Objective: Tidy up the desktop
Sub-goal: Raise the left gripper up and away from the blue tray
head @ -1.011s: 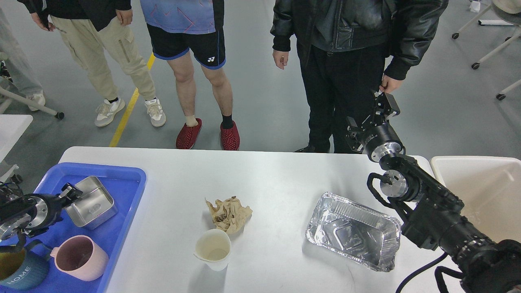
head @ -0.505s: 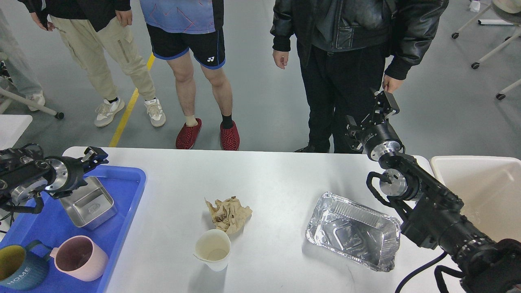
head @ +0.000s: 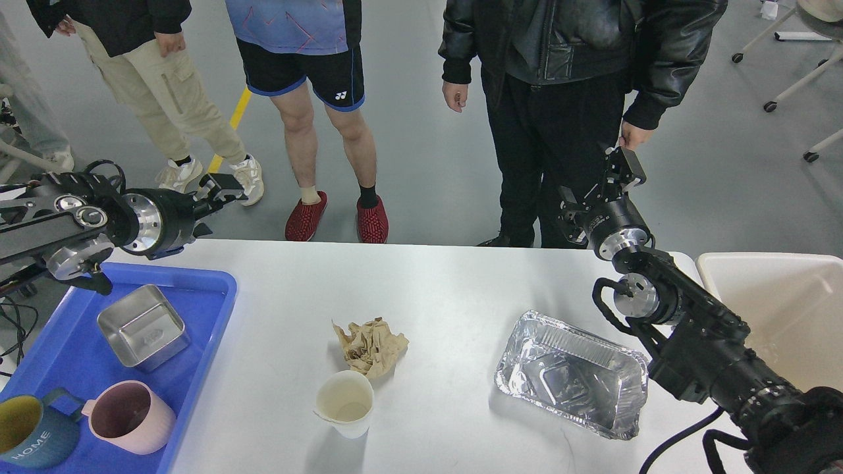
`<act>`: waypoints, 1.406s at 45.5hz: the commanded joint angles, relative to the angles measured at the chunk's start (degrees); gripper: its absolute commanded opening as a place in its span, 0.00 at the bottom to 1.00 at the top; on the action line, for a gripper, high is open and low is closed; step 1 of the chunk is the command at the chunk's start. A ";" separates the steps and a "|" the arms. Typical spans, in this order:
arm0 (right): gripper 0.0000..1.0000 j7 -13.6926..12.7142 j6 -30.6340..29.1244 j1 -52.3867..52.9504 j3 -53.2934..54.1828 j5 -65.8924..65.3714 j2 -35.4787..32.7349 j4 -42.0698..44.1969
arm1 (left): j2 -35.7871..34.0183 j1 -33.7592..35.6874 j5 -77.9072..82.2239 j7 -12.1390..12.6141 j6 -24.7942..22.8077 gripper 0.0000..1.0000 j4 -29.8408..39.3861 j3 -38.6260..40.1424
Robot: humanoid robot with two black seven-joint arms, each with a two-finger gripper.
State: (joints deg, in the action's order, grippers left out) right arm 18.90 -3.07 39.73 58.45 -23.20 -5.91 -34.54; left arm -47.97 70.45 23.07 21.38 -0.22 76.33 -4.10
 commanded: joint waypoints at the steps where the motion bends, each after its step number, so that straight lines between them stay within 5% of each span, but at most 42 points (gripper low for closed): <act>1: 1.00 0.00 -0.01 0.08 0.00 0.00 0.02 0.00 | -0.37 -5.83 -1.80 -2.48 1.98 0.83 1.54 9.96; 6: 1.00 0.00 -0.01 0.00 0.00 0.00 -0.07 0.00 | 4.54 -16.29 -4.26 -5.99 6.10 0.85 1.45 27.71; 14: 1.00 0.00 -0.01 0.00 0.00 0.00 -0.15 0.00 | 11.49 -24.91 -4.61 -8.10 9.19 0.96 0.93 40.21; 17: 1.00 0.00 -0.01 -0.01 0.00 0.00 -0.15 0.00 | 15.00 -26.93 -5.40 -13.97 8.93 0.97 0.58 41.97; 25: 1.00 0.00 -0.01 -0.09 0.00 0.00 -0.15 0.00 | 21.60 -31.24 -5.58 -35.60 8.84 0.97 -1.18 43.39; 30: 1.00 0.00 -0.01 -0.09 -0.09 0.00 -0.42 0.00 | 24.15 -33.88 -5.67 -41.59 6.82 0.97 -2.41 43.82; 46: 1.00 0.00 -0.01 -0.18 -0.17 0.00 -0.50 0.09 | 31.54 -42.23 -18.41 -44.75 -8.47 0.97 -10.41 51.82; 64: 1.00 0.00 -0.01 -0.27 -0.17 -0.09 -0.50 0.26 | 33.21 -46.89 -19.03 -44.58 -15.68 0.97 -24.02 59.20</act>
State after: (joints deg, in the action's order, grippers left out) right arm 18.90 -3.07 39.47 58.27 -23.30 -6.40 -34.30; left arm -15.09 23.99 4.13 -23.69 -14.22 56.92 53.64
